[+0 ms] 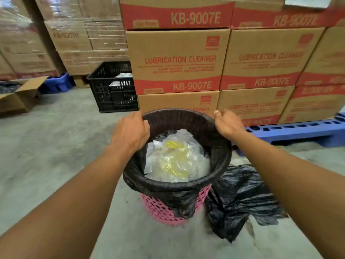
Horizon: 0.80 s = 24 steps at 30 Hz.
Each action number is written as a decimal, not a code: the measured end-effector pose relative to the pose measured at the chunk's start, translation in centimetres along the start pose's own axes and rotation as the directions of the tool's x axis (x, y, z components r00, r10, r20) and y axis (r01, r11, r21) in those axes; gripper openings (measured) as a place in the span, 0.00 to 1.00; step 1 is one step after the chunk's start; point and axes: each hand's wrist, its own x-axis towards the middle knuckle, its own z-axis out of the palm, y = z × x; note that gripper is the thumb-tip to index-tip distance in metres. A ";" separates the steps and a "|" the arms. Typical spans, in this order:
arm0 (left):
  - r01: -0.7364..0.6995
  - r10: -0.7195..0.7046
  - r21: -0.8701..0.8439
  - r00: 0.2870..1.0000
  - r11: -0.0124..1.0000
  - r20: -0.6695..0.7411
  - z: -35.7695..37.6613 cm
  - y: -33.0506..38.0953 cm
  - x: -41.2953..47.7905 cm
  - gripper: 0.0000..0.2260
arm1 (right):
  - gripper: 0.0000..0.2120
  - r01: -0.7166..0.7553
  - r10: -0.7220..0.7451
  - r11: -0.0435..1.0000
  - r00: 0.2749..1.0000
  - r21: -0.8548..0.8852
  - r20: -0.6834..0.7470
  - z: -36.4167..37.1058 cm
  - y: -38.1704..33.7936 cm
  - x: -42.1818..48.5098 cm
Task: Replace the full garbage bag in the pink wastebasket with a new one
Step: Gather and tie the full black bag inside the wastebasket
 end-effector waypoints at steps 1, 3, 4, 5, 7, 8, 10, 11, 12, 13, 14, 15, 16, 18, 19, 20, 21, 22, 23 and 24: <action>0.030 -0.030 0.006 0.999 1.000 0.019 -0.2 -0.5 0.1 0.14 | 0.24 -0.078 0.078 0.996 0.997 0.052 0.001 -0.3 0.6 0.1; 0.085 -0.086 0.034 0.995 0.996 0.049 -0.1 -1.4 0.0 0.16 | 0.19 -0.254 0.246 0.946 0.967 0.199 0.066 -0.6 2.1 0.0; 0.142 -0.144 0.036 0.987 0.989 0.074 -0.3 -1.8 -0.1 0.18 | 0.16 -0.339 0.314 0.898 0.940 0.281 0.131 -0.9 2.9 -0.2; 0.205 -0.206 0.020 0.973 0.979 0.106 -0.3 -1.8 -0.1 0.20 | 0.13 -0.397 0.356 0.865 0.917 0.308 0.181 -0.8 3.9 -0.2; 0.349 -0.339 -0.030 0.923 0.936 0.182 -0.1 -1.7 -0.5 0.21 | 0.10 -0.496 0.417 0.828 0.857 0.260 0.303 -0.3 5.7 -0.7; 0.410 -0.393 -0.040 0.894 0.911 0.215 0.3 -1.7 -0.7 0.22 | 0.11 -0.552 0.448 0.795 0.814 0.252 0.369 0.1 6.5 -1.3; 0.480 -0.458 -0.022 0.850 0.877 0.261 1.2 -2.2 -1.1 0.22 | 0.15 -0.632 0.466 0.735 0.733 0.244 0.496 1.4 7.9 -2.2; 0.493 -0.471 -0.017 0.840 0.870 0.271 1.6 -2.4 -1.3 0.22 | 0.18 -0.662 0.460 0.709 0.695 0.243 0.553 2.0 8.3 -2.6; 0.500 -0.475 -0.026 0.837 0.866 0.271 1.9 -2.6 -1.2 0.22 | 0.21 -0.700 0.454 0.668 0.651 0.251 0.609 2.6 8.5 -2.9; 0.502 -0.474 -0.043 0.839 0.864 0.267 2.1 -2.8 -1.1 0.22 | 0.23 -0.718 0.432 0.640 0.630 0.273 0.646 3.0 8.5 -3.0; 0.498 -0.468 -0.063 0.845 0.865 0.260 2.3 -2.9 -0.9 0.23 | 0.24 -0.729 0.399 0.615 0.617 0.301 0.678 3.2 8.3 -3.2; 0.494 -0.463 -0.076 0.850 0.866 0.252 2.4 -3.0 -0.8 0.24 | 0.21 -0.729 0.367 0.598 0.619 0.333 0.695 3.2 8.1 -3.3; 0.488 -0.458 -0.081 0.855 0.869 0.241 2.4 -3.0 -0.8 0.23 | 0.16 -0.732 0.360 0.580 0.624 0.358 0.694 3.0 7.8 -3.4; 0.459 -0.434 -0.067 0.872 0.886 0.226 2.5 -3.0 -1.0 0.22 | 0.10 -0.736 0.363 0.550 0.636 0.395 0.681 2.3 7.4 -3.9; 0.442 -0.419 -0.062 0.881 0.895 0.218 2.4 -3.0 -1.1 0.20 | 0.11 -0.730 0.377 0.547 0.652 0.410 0.658 1.9 7.3 -3.8; 0.428 -0.407 -0.064 0.888 0.901 0.212 2.4 -3.1 -1.1 0.19 | 0.12 -0.717 0.392 0.529 0.681 0.454 0.618 1.1 7.2 -3.6; 0.419 -0.399 -0.066 0.894 0.905 0.204 2.4 -3.1 -1.1 0.18 | 0.12 -0.690 0.410 0.508 0.720 0.515 0.560 0.3 6.8 -3.2; 0.414 -0.395 -0.067 0.897 0.908 0.196 2.3 -3.1 -1.0 0.17 | 0.11 -0.642 0.432 0.487 0.766 0.592 0.476 -0.7 6.3 -2.7; 0.413 -0.395 -0.065 0.899 0.908 0.192 2.2 -3.1 -0.9 0.17 | 0.09 -0.572 0.438 0.480 0.814 0.665 0.383 -1.7 5.4 -2.3; 0.415 -0.398 -0.058 0.897 0.908 0.192 2.2 -3.0 -0.9 0.17 | 0.08 -0.467 0.421 0.515 0.868 0.719 0.263 -2.5 4.2 -1.8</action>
